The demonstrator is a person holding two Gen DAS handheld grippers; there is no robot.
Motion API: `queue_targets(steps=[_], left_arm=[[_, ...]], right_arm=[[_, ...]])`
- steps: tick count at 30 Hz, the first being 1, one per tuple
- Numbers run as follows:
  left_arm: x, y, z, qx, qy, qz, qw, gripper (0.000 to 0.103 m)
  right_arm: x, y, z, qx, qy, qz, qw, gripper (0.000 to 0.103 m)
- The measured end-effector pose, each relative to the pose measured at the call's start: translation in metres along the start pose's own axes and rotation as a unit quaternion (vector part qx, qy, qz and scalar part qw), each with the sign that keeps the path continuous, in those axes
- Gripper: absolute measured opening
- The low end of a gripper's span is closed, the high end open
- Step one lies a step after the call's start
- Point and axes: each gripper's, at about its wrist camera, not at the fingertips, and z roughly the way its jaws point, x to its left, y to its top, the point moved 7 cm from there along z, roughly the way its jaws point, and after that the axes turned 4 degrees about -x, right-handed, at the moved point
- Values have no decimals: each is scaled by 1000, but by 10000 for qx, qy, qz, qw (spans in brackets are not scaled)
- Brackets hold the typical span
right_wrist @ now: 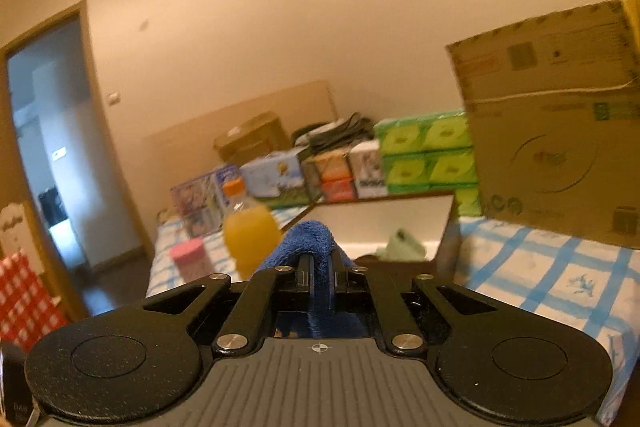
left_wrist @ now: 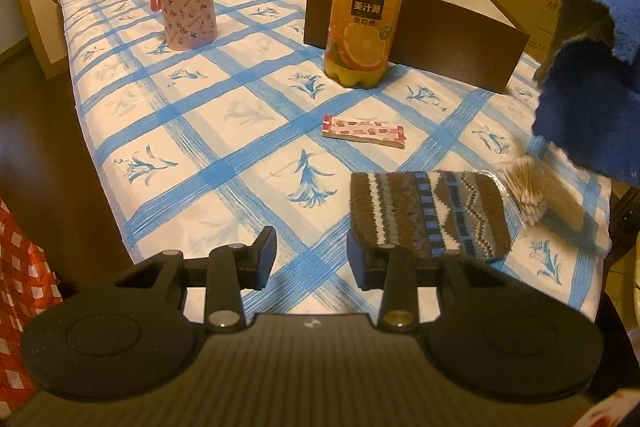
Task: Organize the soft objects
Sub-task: 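Grasp the brown knit sock with the left gripper while the right gripper holds the towel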
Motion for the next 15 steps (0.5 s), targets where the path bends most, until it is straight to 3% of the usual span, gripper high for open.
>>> queue_targets(steps=[8,15], left_arm=[[-6,2,2,-1,-156,-7,9999,41],[-47,13,8,-21,-839,25,9965,52]], right_arm=[[-16,5,-3,31,-251,117,9996,6],[-38,-11,7,157,-373,719,9966,6]])
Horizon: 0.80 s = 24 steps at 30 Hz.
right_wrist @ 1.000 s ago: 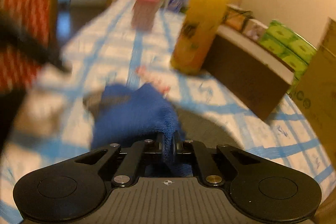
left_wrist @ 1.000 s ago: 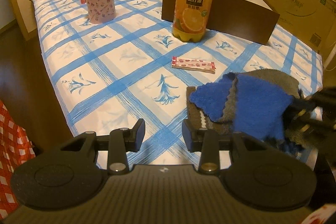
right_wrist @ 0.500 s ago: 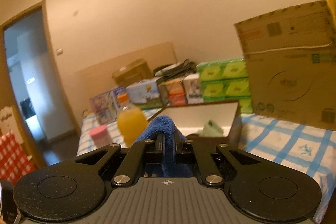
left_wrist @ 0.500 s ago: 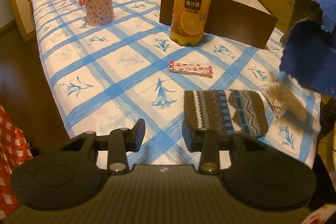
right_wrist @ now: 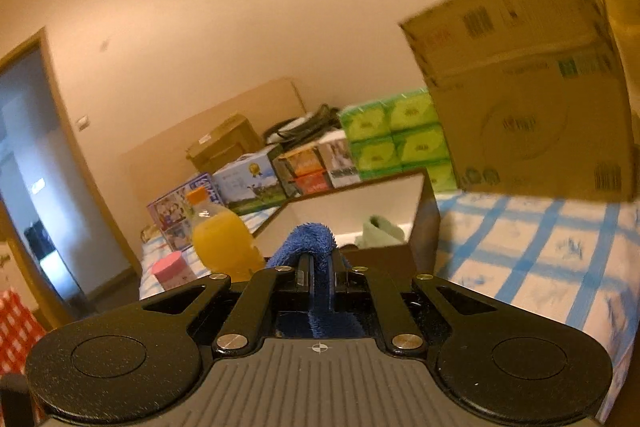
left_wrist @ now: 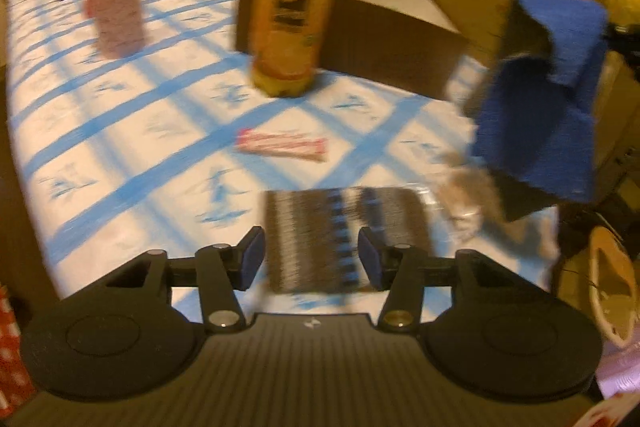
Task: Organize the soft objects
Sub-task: 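Grasp the brown knit sock with the left gripper while the right gripper holds the towel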
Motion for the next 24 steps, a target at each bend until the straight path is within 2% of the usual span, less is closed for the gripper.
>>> queue_targets(steps=[1,3,5,8,10,13,15,22,24], left_arm=[[-9,2,3,6,-94,64,9999,56],[-30,5,12,30,-269,252,9993,61],[-53,7,24,80,-388,437,9983,62],[-85,3,43,197,-498,706,9961,65],[-102,-3,56,247,-382,1016,9938,65],[-112,-11,73,222,193,1602,9867,65],[-105,-13,77,238,457,1703,9840,66],[-58,-15,83,410,668,1102,9908,90],[-46,-15,82,397,729,969,9918,93]], right_arm=[[-8,-4,4,90,-184,30,9998,6],[-26,-16,13,340,-852,-257,9955,6],[-47,-37,23,710,-1525,-705,9832,6],[-69,-70,31,1169,-1856,-808,9723,6],[-76,-87,33,1353,-1891,-865,9687,6],[-77,-106,35,1504,-1789,-1076,9663,6],[-76,-113,37,1573,-1654,-1127,9671,6],[-68,-138,49,1836,-1303,-1181,9671,7],[-66,-140,49,1808,-1237,-1252,9676,13]])
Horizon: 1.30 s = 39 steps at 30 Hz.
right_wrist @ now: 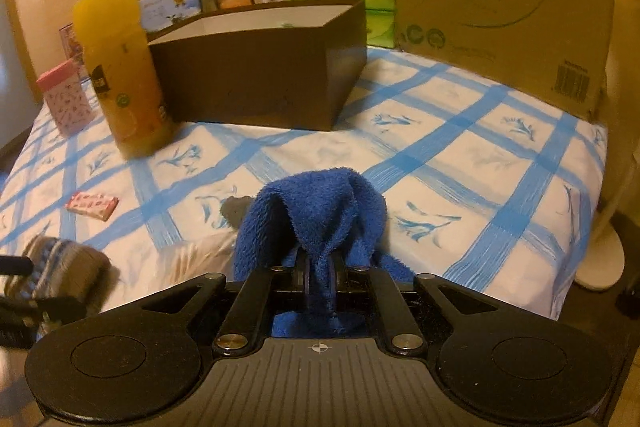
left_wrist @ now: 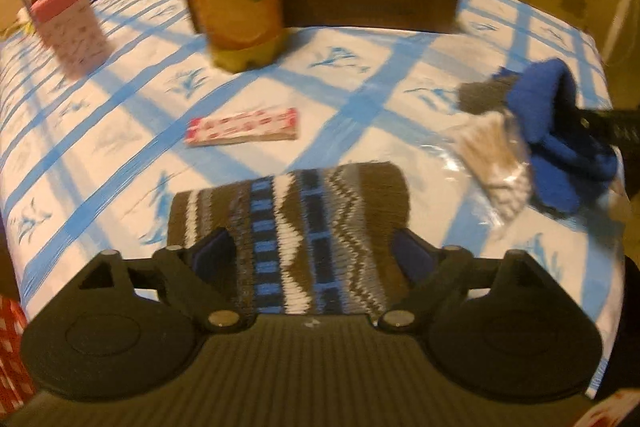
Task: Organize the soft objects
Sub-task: 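Grasp the brown knit sock with the left gripper while the right gripper holds the towel, then lift and carry the sock and the towel over the brown box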
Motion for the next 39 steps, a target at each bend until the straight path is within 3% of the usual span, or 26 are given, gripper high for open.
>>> queue_targets(steps=[1,3,6,9,11,15,16,22,30,39], left_arm=[[6,-1,1,5,9,-92,10000,94],[18,-2,3,21,-17,-281,9996,96],[31,-3,7,19,-54,-488,9988,99],[36,-3,11,-2,-185,-554,9983,96],[38,-2,13,-32,-253,-558,9981,87],[37,1,9,-254,-385,-466,9978,38],[38,2,8,-297,-402,-500,9975,32],[50,9,8,-300,-422,-752,9958,30],[48,8,8,-323,-353,-625,9969,30],[48,8,8,-324,-346,-616,9970,30]], right_arm=[[0,0,0,-1,57,28,10000,16],[0,1,0,-2,229,162,9996,36],[3,5,-1,-25,428,230,9988,56],[9,9,-3,-47,414,79,9991,63],[10,11,-5,-73,377,-8,9993,66],[7,16,-9,-116,289,-127,9994,72],[5,16,-8,-111,252,-146,9995,73],[-14,13,3,99,-79,-77,9999,75],[-24,16,12,176,51,435,9989,75],[-24,7,24,387,63,544,9977,75]])
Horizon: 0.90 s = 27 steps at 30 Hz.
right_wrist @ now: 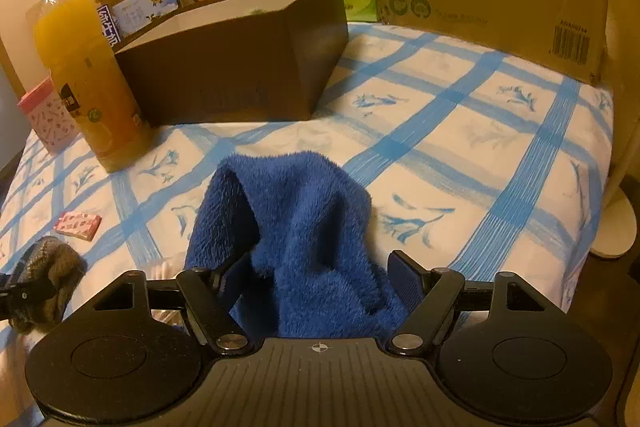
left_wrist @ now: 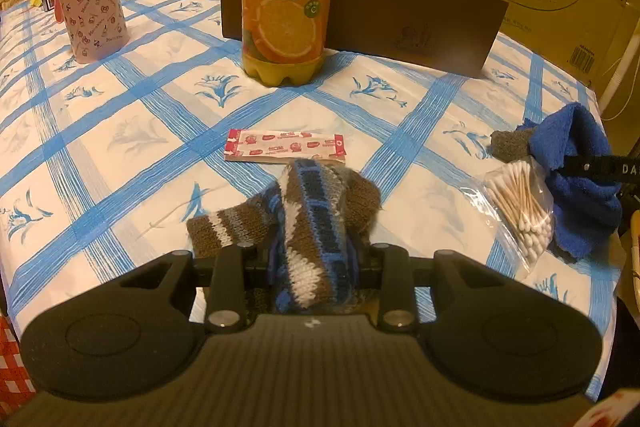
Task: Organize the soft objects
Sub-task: 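Lift and carry the sock and the towel over the brown box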
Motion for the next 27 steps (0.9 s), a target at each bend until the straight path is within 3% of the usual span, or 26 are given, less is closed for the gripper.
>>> queue_targets(steps=[2,6,9,20,27], left_arm=[[0,0,0,-2,-3,-9,10000,30],[-1,-1,0,-1,4,-19,10000,30],[-1,-1,0,5,-8,1,10000,27],[-11,16,-20,-153,-194,183,9995,24],[-5,34,-44,-395,-229,98,9989,24]], right_arm=[[0,-4,2,41,5,-10,10000,74],[2,-9,2,21,-17,-296,9996,36],[4,-7,-6,-141,51,-449,9989,24],[17,40,-58,-890,395,-533,9938,21],[25,62,-77,-1042,600,-429,9918,21]])
